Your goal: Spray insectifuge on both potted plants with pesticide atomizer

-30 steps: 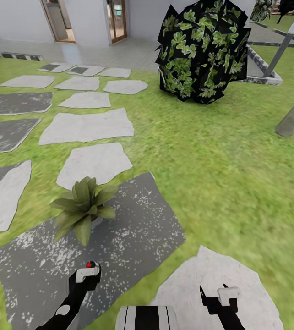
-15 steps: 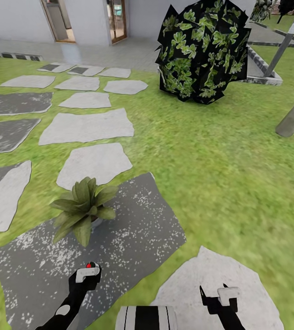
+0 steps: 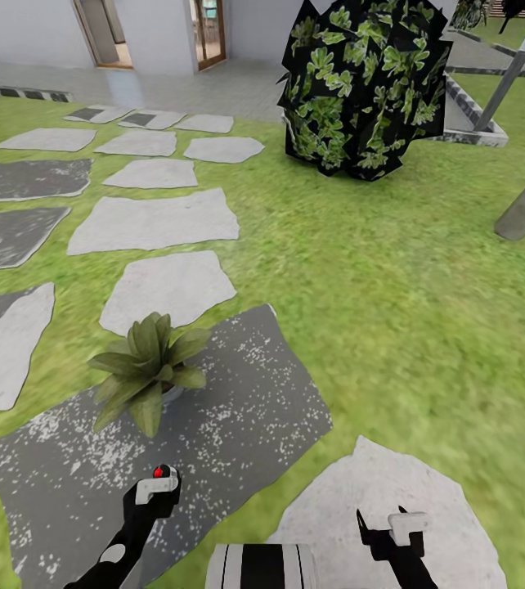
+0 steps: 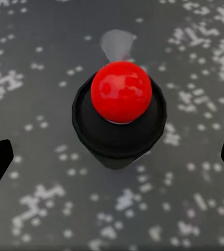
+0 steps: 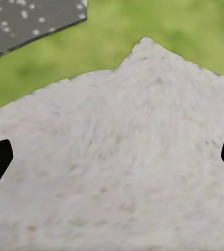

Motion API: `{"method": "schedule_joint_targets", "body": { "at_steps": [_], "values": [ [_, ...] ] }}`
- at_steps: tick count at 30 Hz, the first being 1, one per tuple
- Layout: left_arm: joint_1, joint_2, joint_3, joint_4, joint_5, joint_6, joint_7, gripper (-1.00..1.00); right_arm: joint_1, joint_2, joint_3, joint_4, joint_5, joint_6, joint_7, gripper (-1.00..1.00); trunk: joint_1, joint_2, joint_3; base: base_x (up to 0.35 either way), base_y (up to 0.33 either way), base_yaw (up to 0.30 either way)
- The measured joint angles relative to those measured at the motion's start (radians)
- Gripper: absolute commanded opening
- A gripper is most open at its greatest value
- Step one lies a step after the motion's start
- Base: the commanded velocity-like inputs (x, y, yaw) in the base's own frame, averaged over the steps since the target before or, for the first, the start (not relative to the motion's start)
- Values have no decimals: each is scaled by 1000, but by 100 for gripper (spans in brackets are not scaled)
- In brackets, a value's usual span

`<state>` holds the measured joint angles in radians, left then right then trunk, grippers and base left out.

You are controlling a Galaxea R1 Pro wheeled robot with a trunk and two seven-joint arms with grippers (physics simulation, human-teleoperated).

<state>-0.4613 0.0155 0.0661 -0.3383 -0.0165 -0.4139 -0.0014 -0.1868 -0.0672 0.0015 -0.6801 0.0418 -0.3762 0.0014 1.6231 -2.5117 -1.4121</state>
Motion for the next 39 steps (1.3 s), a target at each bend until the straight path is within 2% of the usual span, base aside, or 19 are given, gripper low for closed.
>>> {"method": "schedule_joint_targets", "body": {
  "at_steps": [39],
  "values": [
    [0, 2, 0, 0, 0, -3, 0, 100, 0, 0, 0, 0, 0, 0, 0, 100, 0, 0, 0, 14, 0, 0]
  ]
}}
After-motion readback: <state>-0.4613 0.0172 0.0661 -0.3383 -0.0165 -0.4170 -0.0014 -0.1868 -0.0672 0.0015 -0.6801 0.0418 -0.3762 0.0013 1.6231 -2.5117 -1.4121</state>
